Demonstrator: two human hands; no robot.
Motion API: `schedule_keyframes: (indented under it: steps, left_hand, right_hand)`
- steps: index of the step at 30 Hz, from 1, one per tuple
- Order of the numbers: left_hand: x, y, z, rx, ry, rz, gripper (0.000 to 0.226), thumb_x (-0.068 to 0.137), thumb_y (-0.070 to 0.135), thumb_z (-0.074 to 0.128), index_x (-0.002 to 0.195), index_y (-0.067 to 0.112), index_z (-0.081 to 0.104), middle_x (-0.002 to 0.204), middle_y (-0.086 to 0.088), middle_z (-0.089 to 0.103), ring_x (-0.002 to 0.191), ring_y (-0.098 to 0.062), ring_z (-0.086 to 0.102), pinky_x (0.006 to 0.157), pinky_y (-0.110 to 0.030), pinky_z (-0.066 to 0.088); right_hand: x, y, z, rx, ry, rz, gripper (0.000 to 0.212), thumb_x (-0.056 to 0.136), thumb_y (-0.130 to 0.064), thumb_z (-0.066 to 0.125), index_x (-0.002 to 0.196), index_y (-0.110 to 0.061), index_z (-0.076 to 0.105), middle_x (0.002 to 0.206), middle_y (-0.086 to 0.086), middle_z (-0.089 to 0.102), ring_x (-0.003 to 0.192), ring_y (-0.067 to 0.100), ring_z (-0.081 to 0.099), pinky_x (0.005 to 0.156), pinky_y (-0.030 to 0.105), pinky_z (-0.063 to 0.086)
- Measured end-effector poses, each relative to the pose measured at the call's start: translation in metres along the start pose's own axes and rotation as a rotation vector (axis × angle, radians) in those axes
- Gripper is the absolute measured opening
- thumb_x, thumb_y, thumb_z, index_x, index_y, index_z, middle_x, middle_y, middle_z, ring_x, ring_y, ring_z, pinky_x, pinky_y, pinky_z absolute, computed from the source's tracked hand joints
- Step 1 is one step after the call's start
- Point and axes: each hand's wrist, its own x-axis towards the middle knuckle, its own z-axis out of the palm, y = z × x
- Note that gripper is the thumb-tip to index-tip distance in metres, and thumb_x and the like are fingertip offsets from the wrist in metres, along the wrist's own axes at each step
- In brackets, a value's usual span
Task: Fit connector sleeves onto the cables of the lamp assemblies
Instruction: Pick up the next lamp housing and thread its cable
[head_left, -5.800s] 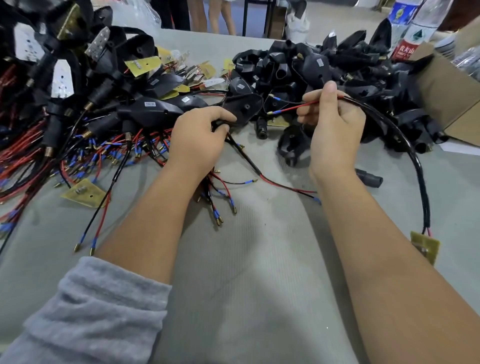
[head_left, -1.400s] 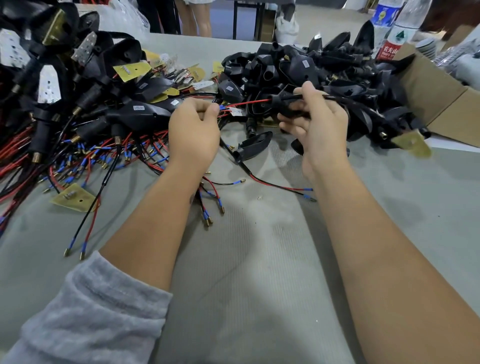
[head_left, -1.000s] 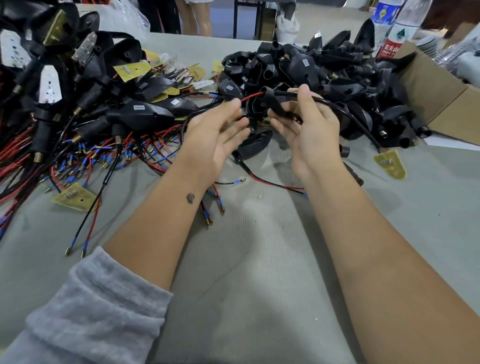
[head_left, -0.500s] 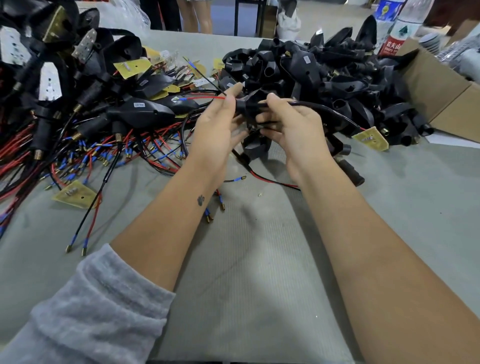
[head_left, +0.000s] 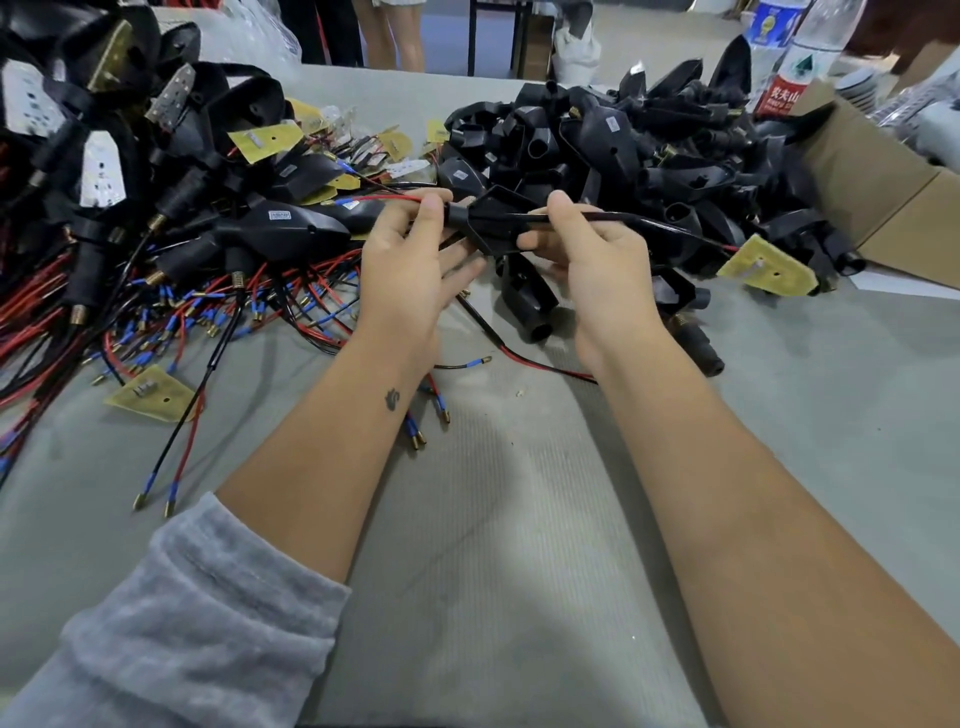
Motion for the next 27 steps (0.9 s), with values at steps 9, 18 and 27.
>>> schedule_keyframes:
  steps: [9,18,27]
  left_hand:
    - [0.000,-0.004,0.003,0.001,-0.109,-0.087,0.021,0.104,0.016,0.042,0.110,0.011,0.062,0.103,-0.006,0.073,0.099,-0.017,0.070,0.085,-0.029,0.057]
    - [0.008,0.011,-0.012,0.002,0.171,0.058,0.025,0.107,0.024,0.033,0.099,0.015,0.055,0.094,-0.002,0.063,0.093,-0.024,0.073,0.076,-0.040,0.061]
    - [0.009,0.013,-0.014,-0.042,0.260,0.064,0.026,0.107,0.022,0.033,0.096,0.015,0.055,0.102,-0.006,0.057,0.100,-0.028,0.069,0.074,-0.039,0.061]
  right_hand:
    - [-0.001,0.004,0.004,-0.174,-0.002,-0.101,0.020,0.092,-0.029,0.066,0.080,-0.017,0.075,0.074,-0.002,0.070,0.072,0.005,0.063,0.075,0.026,0.053]
    - [0.004,-0.006,-0.010,-0.023,-0.038,-0.043,0.018,0.094,-0.014,0.060,0.080,-0.010,0.070,0.080,0.006,0.071,0.079,0.018,0.069,0.084,0.034,0.058]
    - [0.011,0.003,-0.024,-0.915,0.308,-0.365,0.032,0.087,-0.018,0.060,0.119,-0.022,0.058,0.115,-0.002,0.051,0.111,0.016,0.045,0.081,0.025,0.038]
